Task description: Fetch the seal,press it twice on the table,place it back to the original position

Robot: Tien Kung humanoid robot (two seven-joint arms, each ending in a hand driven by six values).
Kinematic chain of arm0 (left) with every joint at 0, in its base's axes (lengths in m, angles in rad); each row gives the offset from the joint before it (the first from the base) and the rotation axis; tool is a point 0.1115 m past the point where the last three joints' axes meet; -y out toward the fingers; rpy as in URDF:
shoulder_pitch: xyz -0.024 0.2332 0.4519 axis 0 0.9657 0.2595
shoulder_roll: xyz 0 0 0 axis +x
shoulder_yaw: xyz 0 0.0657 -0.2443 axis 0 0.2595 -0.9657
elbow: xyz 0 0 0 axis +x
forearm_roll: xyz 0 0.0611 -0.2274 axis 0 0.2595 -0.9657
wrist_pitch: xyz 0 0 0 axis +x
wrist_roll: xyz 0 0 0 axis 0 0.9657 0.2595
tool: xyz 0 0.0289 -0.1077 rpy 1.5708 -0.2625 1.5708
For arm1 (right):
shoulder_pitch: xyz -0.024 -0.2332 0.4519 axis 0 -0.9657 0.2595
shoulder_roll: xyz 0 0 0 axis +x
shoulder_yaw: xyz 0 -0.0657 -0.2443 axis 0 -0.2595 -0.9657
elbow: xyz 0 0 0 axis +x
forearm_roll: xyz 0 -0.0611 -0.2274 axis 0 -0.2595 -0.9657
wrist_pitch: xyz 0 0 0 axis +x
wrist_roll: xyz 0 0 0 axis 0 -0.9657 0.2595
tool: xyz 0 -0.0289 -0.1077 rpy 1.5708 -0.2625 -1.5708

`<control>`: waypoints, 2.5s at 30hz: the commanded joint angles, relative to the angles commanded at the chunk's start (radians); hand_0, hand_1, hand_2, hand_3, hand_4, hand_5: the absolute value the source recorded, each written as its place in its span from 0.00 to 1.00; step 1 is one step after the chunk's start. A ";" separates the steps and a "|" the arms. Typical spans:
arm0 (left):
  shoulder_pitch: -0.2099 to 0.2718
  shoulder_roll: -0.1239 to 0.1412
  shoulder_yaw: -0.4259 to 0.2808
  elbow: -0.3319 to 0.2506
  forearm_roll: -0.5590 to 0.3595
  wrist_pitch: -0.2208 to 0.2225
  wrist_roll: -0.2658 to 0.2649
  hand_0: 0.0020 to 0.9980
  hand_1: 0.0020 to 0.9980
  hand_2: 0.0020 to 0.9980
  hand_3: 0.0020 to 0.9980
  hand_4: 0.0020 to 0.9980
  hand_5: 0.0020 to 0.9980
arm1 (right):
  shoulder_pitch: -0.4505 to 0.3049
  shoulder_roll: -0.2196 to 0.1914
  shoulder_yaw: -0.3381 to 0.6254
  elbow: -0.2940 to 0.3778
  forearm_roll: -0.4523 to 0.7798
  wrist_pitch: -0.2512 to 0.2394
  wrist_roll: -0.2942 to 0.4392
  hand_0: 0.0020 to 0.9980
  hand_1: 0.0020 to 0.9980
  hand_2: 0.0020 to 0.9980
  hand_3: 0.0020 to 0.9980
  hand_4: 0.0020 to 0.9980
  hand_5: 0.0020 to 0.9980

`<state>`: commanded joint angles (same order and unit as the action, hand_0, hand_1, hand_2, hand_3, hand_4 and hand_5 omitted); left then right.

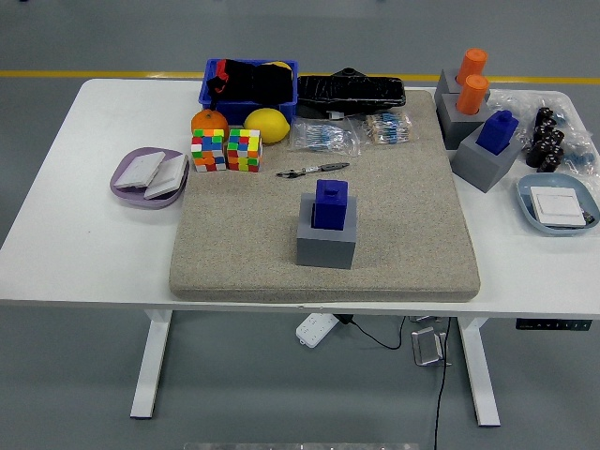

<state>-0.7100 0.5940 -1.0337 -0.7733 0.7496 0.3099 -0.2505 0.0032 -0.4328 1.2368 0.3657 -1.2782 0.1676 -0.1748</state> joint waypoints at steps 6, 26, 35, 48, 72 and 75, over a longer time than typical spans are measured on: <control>0.002 -0.001 0.001 -0.009 0.000 0.001 0.002 0.94 0.96 0.96 0.95 0.83 0.39 | -0.001 0.003 0.004 0.001 0.000 0.001 -0.002 0.93 0.78 0.78 0.81 0.87 0.47; 0.013 -0.003 -0.008 -0.012 0.000 -0.003 0.012 0.94 0.96 0.96 0.95 0.83 0.38 | -0.014 0.006 0.025 0.000 -0.005 0.002 -0.005 0.93 0.78 0.78 0.80 0.86 0.47; 0.012 -0.004 -0.010 -0.011 -0.004 -0.002 0.012 0.93 0.95 0.96 0.95 0.83 0.38 | -0.012 0.006 0.026 0.001 -0.005 0.002 -0.006 0.93 0.78 0.78 0.80 0.86 0.47; 0.008 -0.006 -0.013 -0.014 -0.005 -0.003 0.015 0.93 0.95 0.96 0.95 0.82 0.38 | -0.010 0.007 0.035 0.002 -0.008 0.000 -0.007 0.93 0.78 0.78 0.80 0.86 0.47; 0.002 -0.009 -0.016 -0.015 -0.008 -0.001 0.016 0.92 0.94 0.96 0.95 0.82 0.38 | -0.002 0.000 0.029 0.003 -0.008 -0.003 -0.016 0.94 0.78 0.78 0.80 0.85 0.47; 0.002 -0.009 -0.015 -0.016 -0.005 -0.003 0.021 0.92 0.94 0.96 0.95 0.82 0.38 | -0.002 0.001 0.028 0.003 -0.007 -0.003 -0.017 0.94 0.78 0.78 0.80 0.85 0.47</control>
<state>-0.7084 0.5853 -1.0485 -0.7892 0.7442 0.3067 -0.2291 0.0011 -0.4323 1.2649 0.3683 -1.2856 0.1650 -0.1915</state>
